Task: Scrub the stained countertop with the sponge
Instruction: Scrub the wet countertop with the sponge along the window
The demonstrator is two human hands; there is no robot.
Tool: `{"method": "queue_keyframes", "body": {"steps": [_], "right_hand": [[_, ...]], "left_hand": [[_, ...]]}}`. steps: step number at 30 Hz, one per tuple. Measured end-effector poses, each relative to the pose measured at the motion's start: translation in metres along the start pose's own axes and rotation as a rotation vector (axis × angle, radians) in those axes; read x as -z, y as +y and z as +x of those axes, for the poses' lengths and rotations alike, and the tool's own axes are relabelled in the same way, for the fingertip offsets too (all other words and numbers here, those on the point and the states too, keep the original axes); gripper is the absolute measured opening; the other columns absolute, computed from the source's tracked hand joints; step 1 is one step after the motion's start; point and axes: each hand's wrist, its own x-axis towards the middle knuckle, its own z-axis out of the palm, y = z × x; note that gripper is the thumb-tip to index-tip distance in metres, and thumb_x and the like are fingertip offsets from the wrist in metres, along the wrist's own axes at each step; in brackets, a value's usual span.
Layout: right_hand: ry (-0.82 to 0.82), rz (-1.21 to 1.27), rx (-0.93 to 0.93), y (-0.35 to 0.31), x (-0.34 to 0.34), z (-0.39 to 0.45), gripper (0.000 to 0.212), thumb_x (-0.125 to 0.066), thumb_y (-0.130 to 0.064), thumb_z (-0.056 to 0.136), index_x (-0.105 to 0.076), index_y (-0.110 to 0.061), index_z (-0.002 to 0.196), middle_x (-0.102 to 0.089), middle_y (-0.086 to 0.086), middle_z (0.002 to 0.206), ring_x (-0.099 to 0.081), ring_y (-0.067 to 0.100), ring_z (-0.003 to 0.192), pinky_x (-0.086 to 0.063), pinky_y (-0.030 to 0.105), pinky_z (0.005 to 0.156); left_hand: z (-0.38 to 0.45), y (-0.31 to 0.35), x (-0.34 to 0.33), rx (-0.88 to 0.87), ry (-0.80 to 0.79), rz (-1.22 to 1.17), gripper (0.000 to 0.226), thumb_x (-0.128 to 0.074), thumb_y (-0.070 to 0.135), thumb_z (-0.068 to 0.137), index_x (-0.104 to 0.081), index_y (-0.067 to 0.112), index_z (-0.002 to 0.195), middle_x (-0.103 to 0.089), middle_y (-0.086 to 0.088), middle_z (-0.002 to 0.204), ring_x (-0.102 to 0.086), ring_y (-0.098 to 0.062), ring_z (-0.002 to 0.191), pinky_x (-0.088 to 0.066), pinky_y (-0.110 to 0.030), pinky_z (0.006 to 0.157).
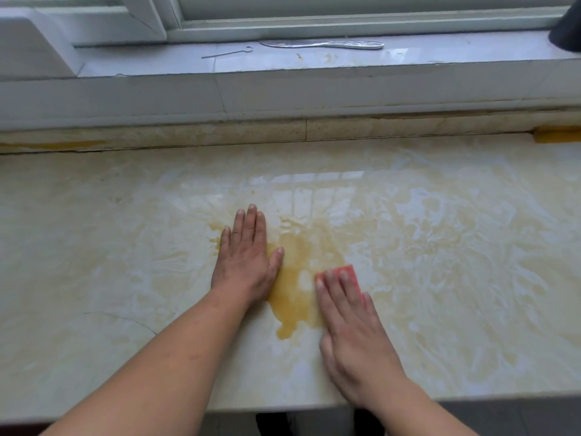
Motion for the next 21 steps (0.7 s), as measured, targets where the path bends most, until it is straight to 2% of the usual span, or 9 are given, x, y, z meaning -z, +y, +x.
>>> {"method": "queue_keyframes", "body": {"steps": [3, 6, 12, 18, 21], "right_hand": [[0.014, 0.020, -0.128, -0.008, 0.013, 0.054, 0.079, -0.028, -0.031, 0.095, 0.019, -0.024, 0.158, 0.036, -0.009, 0.161, 0.037, 0.014, 0.146, 0.011, 0.040, 0.124], [-0.015, 0.027, -0.181, -0.010, 0.016, 0.072, 0.079, -0.032, -0.029, 0.098, 0.020, -0.025, 0.158, 0.035, -0.011, 0.161, 0.037, 0.010, 0.145, 0.010, 0.042, 0.124], [-0.079, 0.003, -0.156, -0.021, 0.004, 0.013, 0.078, -0.016, -0.038, 0.088, 0.017, -0.028, 0.158, 0.031, -0.015, 0.162, 0.031, 0.009, 0.149, 0.004, 0.041, 0.126], [0.002, 0.036, -0.228, -0.013, 0.019, 0.110, 0.079, -0.019, -0.039, 0.088, 0.013, -0.029, 0.159, 0.027, -0.014, 0.164, 0.032, 0.006, 0.147, 0.002, 0.042, 0.126], [0.004, 0.030, -0.239, -0.018, 0.017, 0.104, 0.079, -0.020, -0.036, 0.089, 0.017, -0.029, 0.158, 0.030, -0.015, 0.163, 0.036, 0.004, 0.145, 0.004, 0.040, 0.126]], "left_hand": [[0.000, -0.001, -0.001, -0.006, 0.006, -0.008, 0.081, -0.014, 0.058, 0.105, 0.023, 0.015, 0.162, 0.040, 0.001, 0.166, 0.037, -0.018, 0.153, 0.015, -0.044, 0.128], [0.001, -0.002, -0.001, -0.013, 0.010, -0.015, 0.081, -0.015, 0.058, 0.106, 0.023, 0.014, 0.162, 0.039, 0.000, 0.166, 0.037, -0.018, 0.153, 0.015, -0.045, 0.128], [-0.001, -0.001, -0.001, -0.021, 0.015, -0.037, 0.081, -0.014, 0.058, 0.106, 0.025, 0.013, 0.161, 0.042, -0.002, 0.165, 0.039, -0.020, 0.152, 0.014, -0.047, 0.128], [0.000, -0.001, 0.000, -0.025, 0.002, -0.040, 0.083, -0.015, 0.059, 0.105, 0.026, 0.012, 0.161, 0.043, -0.003, 0.164, 0.039, -0.021, 0.151, 0.016, -0.048, 0.127], [0.000, -0.002, 0.000, -0.033, -0.003, -0.047, 0.083, -0.014, 0.059, 0.105, 0.027, 0.012, 0.160, 0.043, -0.003, 0.164, 0.040, -0.021, 0.151, 0.016, -0.048, 0.127]]}}
